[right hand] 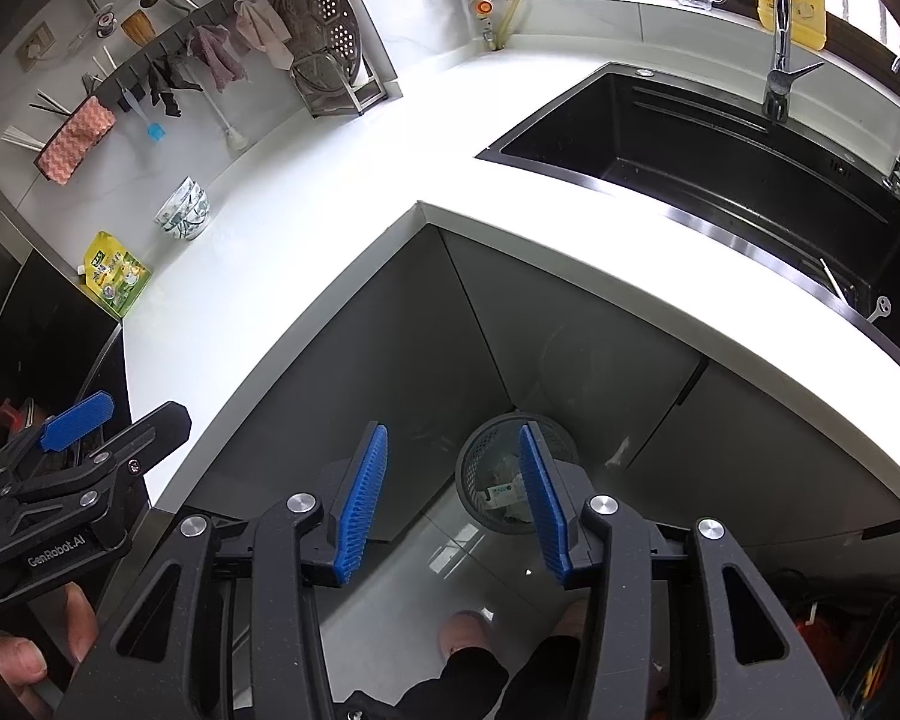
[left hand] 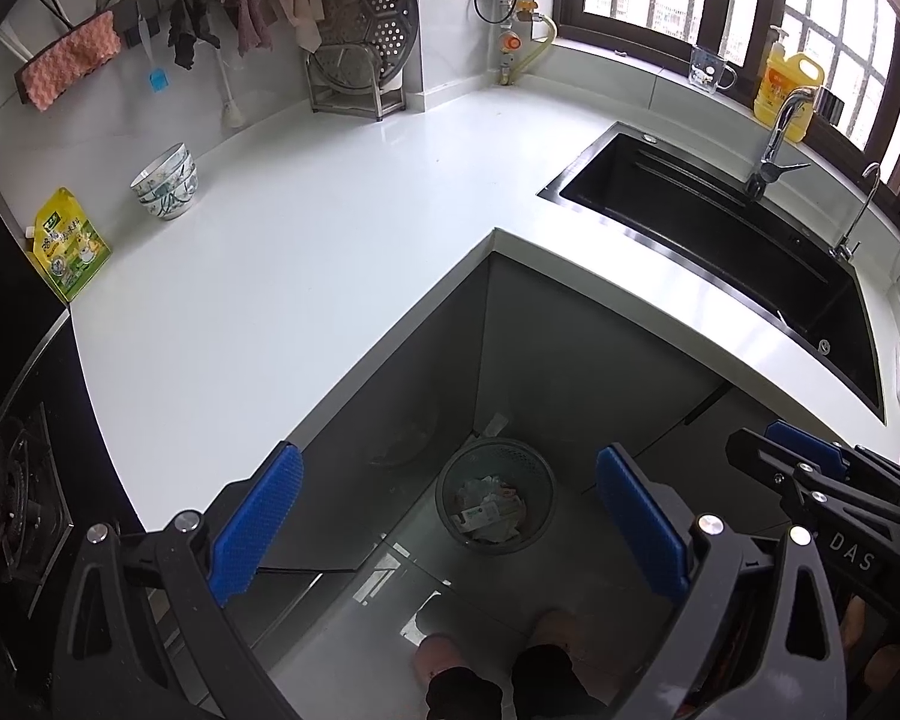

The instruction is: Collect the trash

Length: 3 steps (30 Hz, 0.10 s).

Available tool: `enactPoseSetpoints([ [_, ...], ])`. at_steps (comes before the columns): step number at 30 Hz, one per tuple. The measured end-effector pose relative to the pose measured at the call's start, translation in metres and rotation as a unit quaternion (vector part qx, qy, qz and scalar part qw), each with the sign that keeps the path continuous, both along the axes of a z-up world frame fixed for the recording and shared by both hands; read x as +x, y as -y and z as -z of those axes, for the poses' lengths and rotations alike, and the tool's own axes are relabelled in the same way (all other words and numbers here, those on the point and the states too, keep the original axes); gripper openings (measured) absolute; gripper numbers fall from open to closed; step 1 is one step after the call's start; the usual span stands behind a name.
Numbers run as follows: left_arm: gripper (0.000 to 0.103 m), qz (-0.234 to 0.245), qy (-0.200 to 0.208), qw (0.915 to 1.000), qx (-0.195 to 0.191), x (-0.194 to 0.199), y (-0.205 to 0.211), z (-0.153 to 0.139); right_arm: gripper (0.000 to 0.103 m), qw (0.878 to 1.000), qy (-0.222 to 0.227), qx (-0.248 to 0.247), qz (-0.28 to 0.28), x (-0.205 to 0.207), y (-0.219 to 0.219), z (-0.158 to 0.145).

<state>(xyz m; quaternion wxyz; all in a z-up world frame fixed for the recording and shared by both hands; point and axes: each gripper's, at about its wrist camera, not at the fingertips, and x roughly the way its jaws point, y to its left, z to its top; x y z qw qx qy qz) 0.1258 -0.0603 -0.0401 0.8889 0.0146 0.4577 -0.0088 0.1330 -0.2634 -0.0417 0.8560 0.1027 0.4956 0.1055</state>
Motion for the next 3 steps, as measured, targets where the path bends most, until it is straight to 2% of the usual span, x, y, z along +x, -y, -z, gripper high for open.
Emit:
enactPoseSetpoints([
  [3,0.097,0.0,0.0,1.0,-0.001,0.0012,-0.0003,-0.0005,0.044,1.0,0.002,0.0,-0.002,0.0009,-0.0007,-0.0012],
])
